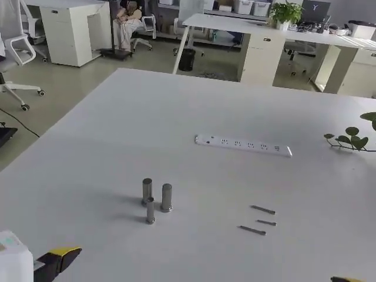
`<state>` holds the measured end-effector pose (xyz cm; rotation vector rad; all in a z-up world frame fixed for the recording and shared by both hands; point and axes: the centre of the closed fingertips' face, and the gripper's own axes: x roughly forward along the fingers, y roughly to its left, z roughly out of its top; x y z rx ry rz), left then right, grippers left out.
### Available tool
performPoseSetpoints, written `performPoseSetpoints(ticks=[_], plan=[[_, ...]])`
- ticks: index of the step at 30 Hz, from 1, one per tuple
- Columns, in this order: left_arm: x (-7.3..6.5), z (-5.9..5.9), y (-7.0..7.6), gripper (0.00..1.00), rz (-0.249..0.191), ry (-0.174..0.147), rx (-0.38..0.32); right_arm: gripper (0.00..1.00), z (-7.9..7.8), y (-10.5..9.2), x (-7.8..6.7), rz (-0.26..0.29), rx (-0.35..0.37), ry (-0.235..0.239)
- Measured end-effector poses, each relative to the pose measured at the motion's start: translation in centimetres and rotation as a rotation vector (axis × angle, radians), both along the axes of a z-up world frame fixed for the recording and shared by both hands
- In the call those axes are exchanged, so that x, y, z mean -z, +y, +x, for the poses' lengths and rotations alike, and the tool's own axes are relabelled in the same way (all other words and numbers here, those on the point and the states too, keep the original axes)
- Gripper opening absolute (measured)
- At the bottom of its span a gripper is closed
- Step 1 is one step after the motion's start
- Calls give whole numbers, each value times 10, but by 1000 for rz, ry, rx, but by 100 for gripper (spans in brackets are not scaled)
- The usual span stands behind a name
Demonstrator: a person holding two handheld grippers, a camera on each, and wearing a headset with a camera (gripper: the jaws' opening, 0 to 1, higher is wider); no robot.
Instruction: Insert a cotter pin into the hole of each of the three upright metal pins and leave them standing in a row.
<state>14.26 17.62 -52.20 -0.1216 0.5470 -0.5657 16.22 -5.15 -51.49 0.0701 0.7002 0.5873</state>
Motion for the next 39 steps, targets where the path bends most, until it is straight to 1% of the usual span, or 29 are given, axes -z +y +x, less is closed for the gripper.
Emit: performPoseSetpoints(ticks=[5, 8, 10, 13, 14, 20, 24, 25, 28, 30, 33, 35, 37, 39], plan=[[0, 0, 5, 99, 9, 8, 2, 96, 1, 2, 0, 8, 9, 2], [-2, 2, 8, 99, -9, 13, -13, 96, 1, 2, 3, 8, 14, 5], [-1, 3, 9, 98, -13, 15, -22, 95, 0, 2, 4, 11, 15, 12], [-1, 5, 11, 95, -5, 1, -34, 95, -2, 3, 5, 12, 11, 14], [-1, 6, 11, 94, -4, -3, -36, 94, -2, 3, 4, 12, 7, 7], [0, 13, 11, 89, 9, -4, -34, 92, -6, 4, 5, 17, 4, 2], [-3, 27, 10, 85, 21, -18, -19, 91, -9, 3, 4, 26, 15, -1], [-3, 31, 10, 83, 36, -25, -4, 90, -11, 3, 4, 29, 18, -1], [-1, 41, 10, 75, 67, -27, 23, 89, -14, 3, 5, 32, 19, 1], [-2, 46, 10, 73, 90, -38, 45, 88, -16, 2, 4, 30, 19, -6], [-1, 55, 11, 69, 100, -43, 56, 87, -17, 0, 4, 27, 23, -11], [2, 63, 11, 66, 106, -40, 56, 86, -18, 0, 4, 34, 32, -9], [5, 70, 12, 62, 126, -35, 59, 86, -18, -1, 4, 38, 39, -8], [6, 77, 11, 59, 145, -42, 67, 86, -19, -2, 4, 39, 43, -9]])
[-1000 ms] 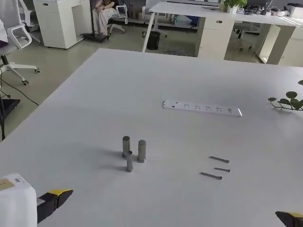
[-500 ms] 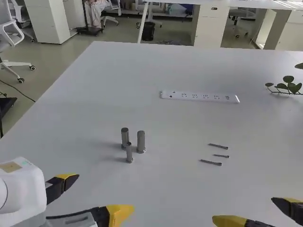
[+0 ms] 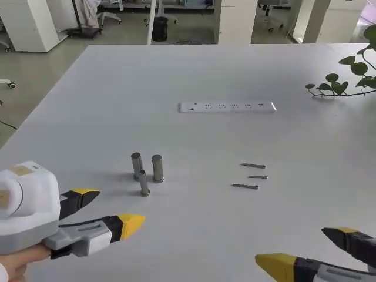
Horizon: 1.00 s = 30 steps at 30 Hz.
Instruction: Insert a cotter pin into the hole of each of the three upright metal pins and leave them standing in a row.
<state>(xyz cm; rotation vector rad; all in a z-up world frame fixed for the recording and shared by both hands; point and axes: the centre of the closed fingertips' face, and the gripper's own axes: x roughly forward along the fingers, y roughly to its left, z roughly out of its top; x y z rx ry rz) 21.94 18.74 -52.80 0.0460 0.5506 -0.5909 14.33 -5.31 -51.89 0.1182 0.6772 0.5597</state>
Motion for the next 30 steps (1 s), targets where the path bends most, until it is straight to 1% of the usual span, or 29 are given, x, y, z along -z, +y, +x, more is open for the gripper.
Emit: performPoseSetpoints(ticks=[3, 4, 6, 9, 11, 12, 14, 15, 16, 18, 21, 23, 26, 27, 28, 30], plan=[[0, 12, 0, 53, -6, -6, -4, 85, -1, -2, 1, 3, 11, 1], [-1, 17, -1, 49, -7, -10, -2, 85, -2, -2, 2, 7, 12, 7], [-1, 22, -2, 43, -3, -17, 0, 84, -2, -2, 3, 8, 12, 9], [-4, 37, -4, 38, 4, -37, 4, 84, -3, -3, 3, 8, 14, 7], [-3, 44, -7, 37, 6, -41, 7, 84, -4, -4, 4, 12, 18, 10], [-3, 46, -8, 36, 10, -42, 9, 84, -4, -4, 4, 13, 20, 10], [2, 52, -9, 34, 26, -34, 12, 84, -4, -6, 4, 13, 22, 10], [4, 55, -8, 31, 46, -32, 5, 84, -4, -6, 4, 13, 24, 9], [5, 57, -8, 29, 56, -35, -2, 84, -5, -7, 4, 14, 25, 7], [6, 60, -10, 23, 49, -32, -11, 84, -5, -9, 5, 15, 31, 9], [12, 64, -14, 22, 53, -23, -10, 83, -5, -11, 6, 20, 36, 13], [18, 64, -17, 22, 59, -11, -1, 83, -5, -12, 6, 21, 38, 13], [24, 67, -19, 20, 67, -6, 0, 85, -5, -16, 7, 10, 55, 17], [29, 68, -19, 19, 83, 5, 8, 85, -5, -17, 8, 8, 58, 17], [32, 68, -19, 18, 96, 7, 17, 85, -5, -17, 8, 8, 60, 17], [33, 72, -20, 17, 99, 3, 19, 85, -6, -18, 8, 10, 62, 18]])
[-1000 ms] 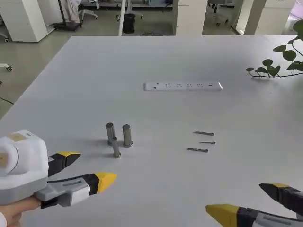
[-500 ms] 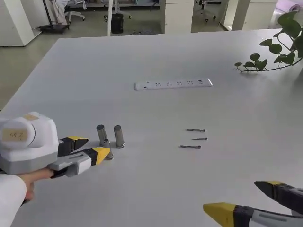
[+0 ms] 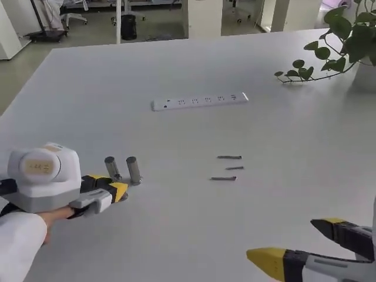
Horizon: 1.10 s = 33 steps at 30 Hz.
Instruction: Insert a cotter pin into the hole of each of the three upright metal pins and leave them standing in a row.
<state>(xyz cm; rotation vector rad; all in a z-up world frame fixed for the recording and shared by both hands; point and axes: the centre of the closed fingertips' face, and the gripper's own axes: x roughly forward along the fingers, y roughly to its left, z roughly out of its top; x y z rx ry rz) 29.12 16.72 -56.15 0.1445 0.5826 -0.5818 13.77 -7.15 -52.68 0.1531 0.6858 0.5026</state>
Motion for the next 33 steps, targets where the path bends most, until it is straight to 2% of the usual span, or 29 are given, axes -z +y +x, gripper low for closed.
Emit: performPoseSetpoints(ticks=[6, 9, 11, 13, 14, 15, 18, 22, 23, 26, 29, 33], plan=[[2, 6, -3, 10, 6, -3, 8, 85, 0, -3, 1, 2, 9, 3], [4, 4, -4, 9, 25, 2, 35, 85, 0, -3, 2, 4, 8, 6], [3, 6, -2, 7, 47, -14, 41, 85, 0, -3, 2, 5, 8, 7], [2, 4, -4, 7, 22, 7, 47, 85, 1, -2, 2, 5, 7, 5], [1, 1, -5, 7, -6, 34, 38, 85, 1, -2, 2, 5, 5, 5], [0, 1, -5, 7, -17, 36, 34, 84, 1, -2, 2, 6, 4, 4], [-4, -2, -9, 7, -12, 16, 52, 84, 1, -1, 1, 9, 1, 3], [-9, -14, -21, 7, 18, -15, 145, 84, 1, 1, 1, 9, -4, -2], [-10, -16, -23, 7, 10, -12, 144, 84, 1, 1, 1, 9, -5, -2], [-19, -24, -35, 7, 31, -50, 211, 84, 0, 2, 1, 12, -7, -2], [-26, -32, -46, 7, 45, -71, 275, 85, -1, 2, 3, 9, -2, 8], [-34, -41, -59, 7, 37, -82, 336, 85, -1, 2, 3, 6, -3, 8]])
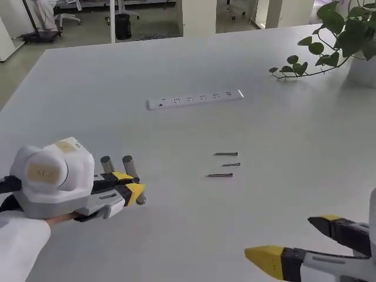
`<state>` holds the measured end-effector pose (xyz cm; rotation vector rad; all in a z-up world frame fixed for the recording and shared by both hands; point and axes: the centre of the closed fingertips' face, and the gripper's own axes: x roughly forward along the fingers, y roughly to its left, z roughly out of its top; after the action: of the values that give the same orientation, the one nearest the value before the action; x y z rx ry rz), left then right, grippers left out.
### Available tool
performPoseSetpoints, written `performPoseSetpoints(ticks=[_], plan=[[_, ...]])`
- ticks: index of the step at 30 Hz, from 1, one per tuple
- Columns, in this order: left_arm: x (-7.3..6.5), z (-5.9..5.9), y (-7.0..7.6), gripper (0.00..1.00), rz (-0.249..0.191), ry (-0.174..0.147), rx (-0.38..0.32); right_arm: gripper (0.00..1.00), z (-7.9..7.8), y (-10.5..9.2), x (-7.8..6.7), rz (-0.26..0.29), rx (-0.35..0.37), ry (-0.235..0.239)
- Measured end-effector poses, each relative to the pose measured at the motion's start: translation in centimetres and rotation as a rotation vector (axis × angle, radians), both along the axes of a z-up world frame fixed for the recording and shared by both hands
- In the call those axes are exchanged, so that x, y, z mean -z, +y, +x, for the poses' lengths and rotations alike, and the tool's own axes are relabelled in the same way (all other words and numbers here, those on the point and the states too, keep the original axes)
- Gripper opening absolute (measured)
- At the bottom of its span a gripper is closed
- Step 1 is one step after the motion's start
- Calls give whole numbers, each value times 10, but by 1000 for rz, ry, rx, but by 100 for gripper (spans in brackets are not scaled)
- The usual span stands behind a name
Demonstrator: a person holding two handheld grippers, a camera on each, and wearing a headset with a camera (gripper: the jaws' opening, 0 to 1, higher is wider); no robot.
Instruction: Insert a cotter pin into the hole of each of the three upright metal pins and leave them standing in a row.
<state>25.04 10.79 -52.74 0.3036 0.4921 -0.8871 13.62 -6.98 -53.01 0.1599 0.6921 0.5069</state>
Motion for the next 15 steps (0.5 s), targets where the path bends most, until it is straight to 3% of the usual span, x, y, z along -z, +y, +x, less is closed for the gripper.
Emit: performPoseSetpoints(ticks=[5, 9, 15], plan=[[-3, -6, -14, 6, 24, -9, 48, 85, -1, 2, 0, 2, -4, 1], [-7, -13, -29, 7, -11, -6, 77, 84, -1, 3, 0, 3, -8, 1], [1, -22, -44, 7, 7, 7, 123, 84, -1, 3, 0, 4, -12, 3]])
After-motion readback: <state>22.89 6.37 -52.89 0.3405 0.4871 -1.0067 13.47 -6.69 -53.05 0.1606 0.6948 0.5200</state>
